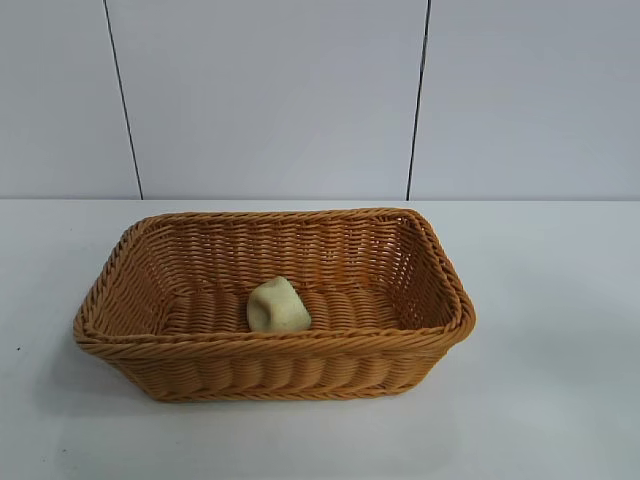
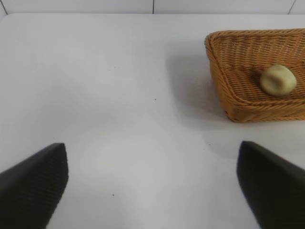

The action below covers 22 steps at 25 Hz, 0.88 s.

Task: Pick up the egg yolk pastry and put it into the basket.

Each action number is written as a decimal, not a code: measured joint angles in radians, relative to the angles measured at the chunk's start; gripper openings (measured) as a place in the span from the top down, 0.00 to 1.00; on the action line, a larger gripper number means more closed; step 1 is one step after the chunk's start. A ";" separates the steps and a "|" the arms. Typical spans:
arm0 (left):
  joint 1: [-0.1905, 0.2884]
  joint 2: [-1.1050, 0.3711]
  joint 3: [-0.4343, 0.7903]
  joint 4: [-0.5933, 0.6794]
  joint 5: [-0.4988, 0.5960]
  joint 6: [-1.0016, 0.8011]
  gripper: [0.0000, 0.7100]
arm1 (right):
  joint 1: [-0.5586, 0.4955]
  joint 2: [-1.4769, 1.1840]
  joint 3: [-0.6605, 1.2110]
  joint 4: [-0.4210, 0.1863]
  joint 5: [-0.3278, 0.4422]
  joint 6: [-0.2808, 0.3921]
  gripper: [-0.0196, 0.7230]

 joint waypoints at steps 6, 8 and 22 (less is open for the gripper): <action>0.000 0.000 0.000 0.000 0.000 0.000 0.02 | -0.080 -0.087 0.000 0.000 0.000 0.000 0.04; 0.000 0.000 0.000 0.000 0.000 0.000 0.02 | -0.087 -0.134 0.000 0.000 0.000 0.000 0.04; 0.000 0.000 0.000 0.000 -0.001 0.000 0.02 | -0.087 -0.204 0.000 0.011 0.002 0.000 0.04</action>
